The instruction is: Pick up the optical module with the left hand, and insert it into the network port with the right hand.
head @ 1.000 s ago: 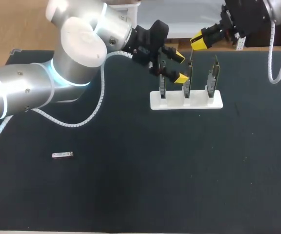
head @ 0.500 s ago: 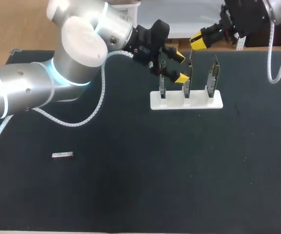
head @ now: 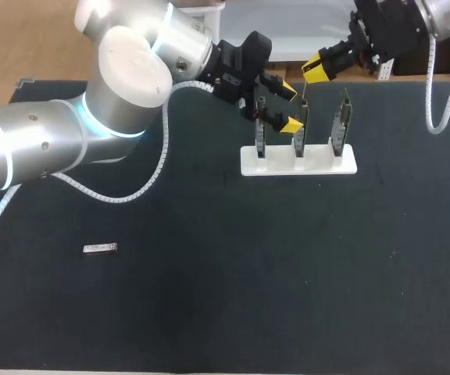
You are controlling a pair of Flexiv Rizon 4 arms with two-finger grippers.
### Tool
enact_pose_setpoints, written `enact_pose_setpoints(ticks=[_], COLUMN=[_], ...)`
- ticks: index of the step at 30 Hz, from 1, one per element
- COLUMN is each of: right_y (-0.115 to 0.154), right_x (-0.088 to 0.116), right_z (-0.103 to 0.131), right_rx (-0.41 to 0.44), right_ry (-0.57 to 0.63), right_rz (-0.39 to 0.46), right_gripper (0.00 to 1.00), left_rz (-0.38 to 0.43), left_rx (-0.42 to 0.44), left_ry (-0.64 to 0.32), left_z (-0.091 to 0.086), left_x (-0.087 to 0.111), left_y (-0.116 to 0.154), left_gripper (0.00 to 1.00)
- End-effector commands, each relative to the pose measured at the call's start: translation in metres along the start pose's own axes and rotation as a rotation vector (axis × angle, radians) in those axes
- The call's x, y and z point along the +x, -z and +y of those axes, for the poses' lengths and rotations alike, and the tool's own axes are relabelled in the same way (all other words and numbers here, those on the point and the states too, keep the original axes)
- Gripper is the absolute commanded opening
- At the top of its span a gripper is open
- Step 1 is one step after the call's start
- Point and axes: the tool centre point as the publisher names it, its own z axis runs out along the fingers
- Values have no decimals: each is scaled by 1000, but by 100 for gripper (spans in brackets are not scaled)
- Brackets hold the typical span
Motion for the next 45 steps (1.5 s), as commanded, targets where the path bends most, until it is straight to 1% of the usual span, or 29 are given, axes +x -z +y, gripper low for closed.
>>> enact_pose_setpoints(ticks=[1, 19, 32, 45], right_y=[-2, -7, -3, -5], right_x=[1, 7, -4, -2], right_z=[-3, -1, 2, 3], right_rx=[-7, -14, -1, -3], right_ry=[0, 13, 55, 46], right_rz=[4, 41, 45, 47], right_gripper=[0, 0, 0, 0], left_rz=[5, 5, 5, 5], left_rx=[5, 5, 5, 5], left_ry=[1, 1, 1, 1], left_z=[3, 3, 3, 3], left_x=[-1, -1, -1, -1], left_y=[-1, -1, -1, -1], left_gripper=[100, 100, 100, 100])
